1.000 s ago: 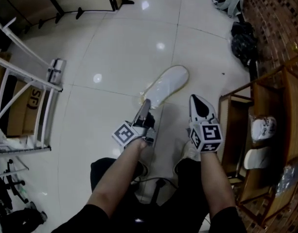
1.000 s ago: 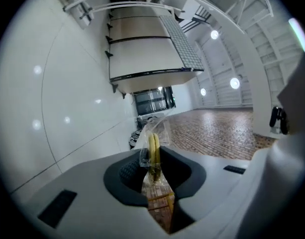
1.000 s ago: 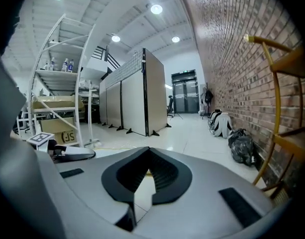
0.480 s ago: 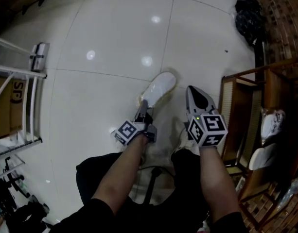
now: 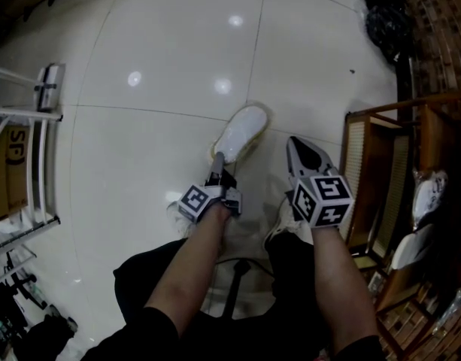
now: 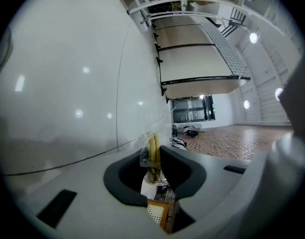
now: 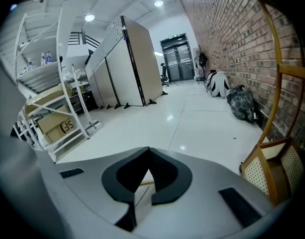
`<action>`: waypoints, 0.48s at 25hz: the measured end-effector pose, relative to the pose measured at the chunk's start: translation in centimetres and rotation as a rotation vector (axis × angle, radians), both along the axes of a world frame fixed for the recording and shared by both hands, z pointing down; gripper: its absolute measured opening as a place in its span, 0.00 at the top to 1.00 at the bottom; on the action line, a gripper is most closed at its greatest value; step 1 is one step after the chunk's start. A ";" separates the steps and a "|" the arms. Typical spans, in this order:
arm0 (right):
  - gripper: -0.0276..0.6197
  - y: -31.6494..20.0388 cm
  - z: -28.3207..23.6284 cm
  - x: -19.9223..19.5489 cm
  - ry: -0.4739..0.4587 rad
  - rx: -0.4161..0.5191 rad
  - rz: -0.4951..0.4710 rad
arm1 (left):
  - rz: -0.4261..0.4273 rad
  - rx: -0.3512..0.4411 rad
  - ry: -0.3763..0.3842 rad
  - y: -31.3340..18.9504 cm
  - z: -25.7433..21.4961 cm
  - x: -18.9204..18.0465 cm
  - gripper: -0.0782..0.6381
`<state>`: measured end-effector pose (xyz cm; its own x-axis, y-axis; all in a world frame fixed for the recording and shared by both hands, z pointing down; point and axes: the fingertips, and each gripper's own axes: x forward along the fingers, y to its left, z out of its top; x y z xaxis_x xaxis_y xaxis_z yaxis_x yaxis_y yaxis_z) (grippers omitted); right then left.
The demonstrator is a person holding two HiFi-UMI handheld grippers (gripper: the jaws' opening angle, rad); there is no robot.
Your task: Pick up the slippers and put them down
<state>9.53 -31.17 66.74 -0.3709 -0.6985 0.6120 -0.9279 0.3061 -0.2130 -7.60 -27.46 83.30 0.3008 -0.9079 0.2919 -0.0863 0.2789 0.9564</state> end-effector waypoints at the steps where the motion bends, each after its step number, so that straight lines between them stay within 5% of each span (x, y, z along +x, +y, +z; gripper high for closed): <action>1: 0.94 -0.1 -0.1 -0.2 -0.005 0.000 -0.006 | -0.008 -0.017 0.003 0.3 0.5 0.0 0.80; 8: 0.94 0.4 1.0 -0.6 -0.016 -0.040 -0.042 | -0.072 -0.154 0.005 2.4 3.9 0.8 0.78; 11: 0.94 0.3 0.8 -0.6 -0.030 -0.036 -0.041 | -0.021 -0.291 -0.036 3.8 5.7 1.6 0.52; 12: 0.94 0.3 0.7 -0.6 -0.035 -0.031 -0.037 | -0.006 -0.342 -0.054 4.4 6.3 1.7 0.51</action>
<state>8.98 -30.90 67.41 -0.4180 -0.6647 0.6193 -0.9077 0.3328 -0.2555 -5.93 -23.02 89.59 0.2715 -0.7565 0.5949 -0.1320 0.5831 0.8016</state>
